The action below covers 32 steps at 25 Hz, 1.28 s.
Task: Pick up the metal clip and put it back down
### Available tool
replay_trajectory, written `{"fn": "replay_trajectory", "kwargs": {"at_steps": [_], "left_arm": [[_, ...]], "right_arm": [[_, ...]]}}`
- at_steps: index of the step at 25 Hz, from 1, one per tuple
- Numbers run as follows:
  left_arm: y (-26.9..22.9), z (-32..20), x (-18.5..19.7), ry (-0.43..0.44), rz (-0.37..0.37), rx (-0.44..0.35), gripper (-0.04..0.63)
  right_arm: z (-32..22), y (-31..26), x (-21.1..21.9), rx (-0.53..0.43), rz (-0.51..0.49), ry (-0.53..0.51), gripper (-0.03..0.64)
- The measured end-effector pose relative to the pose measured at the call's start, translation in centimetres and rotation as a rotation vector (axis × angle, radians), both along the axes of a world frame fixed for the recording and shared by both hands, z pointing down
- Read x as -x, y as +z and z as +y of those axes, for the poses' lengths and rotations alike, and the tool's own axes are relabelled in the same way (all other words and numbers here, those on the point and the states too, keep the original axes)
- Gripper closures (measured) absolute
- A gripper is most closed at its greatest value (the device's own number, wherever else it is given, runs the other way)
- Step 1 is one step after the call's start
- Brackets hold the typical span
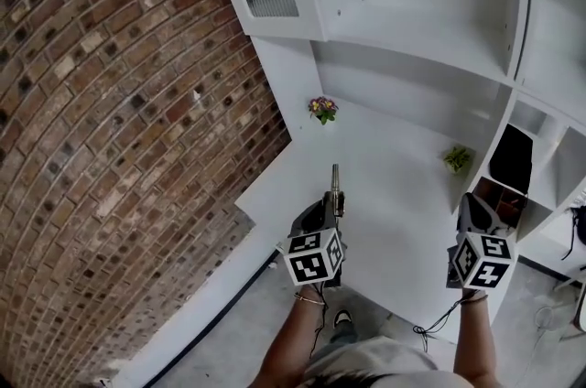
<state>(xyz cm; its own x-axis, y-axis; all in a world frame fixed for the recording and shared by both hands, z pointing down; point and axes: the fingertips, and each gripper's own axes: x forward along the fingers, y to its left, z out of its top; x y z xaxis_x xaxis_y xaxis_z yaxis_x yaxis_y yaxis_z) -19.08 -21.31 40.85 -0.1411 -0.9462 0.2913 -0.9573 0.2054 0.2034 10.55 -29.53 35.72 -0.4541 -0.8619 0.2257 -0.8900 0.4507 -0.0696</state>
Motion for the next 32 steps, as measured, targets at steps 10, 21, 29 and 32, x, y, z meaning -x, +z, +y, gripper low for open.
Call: {"fn": "replay_trajectory", "kwargs": {"at_steps": [10,21,29,32], "left_arm": [[0.1,-0.2,-0.4,0.043,-0.028,0.023,0.578],[0.5,-5.8,-0.7,0.217,-0.117,0.058,0.578],[1.3,-10.9,-1.8,0.382,-0.236,0.07,0.578],[1.7,-12.6,-2.2,0.432,-0.259,0.074,0.578]], "right_arm": [[0.5,0.8,-1.0,0.031,-0.004,0.025,0.615],[-0.4,2.3,-3.9,0.074,-0.021,0.197,0.615],[-0.1,3.6,-6.2,0.106,-0.019,0.344,0.615],[0.2,4.3,-7.0,0.121,-0.015,0.395,0.615]]}}
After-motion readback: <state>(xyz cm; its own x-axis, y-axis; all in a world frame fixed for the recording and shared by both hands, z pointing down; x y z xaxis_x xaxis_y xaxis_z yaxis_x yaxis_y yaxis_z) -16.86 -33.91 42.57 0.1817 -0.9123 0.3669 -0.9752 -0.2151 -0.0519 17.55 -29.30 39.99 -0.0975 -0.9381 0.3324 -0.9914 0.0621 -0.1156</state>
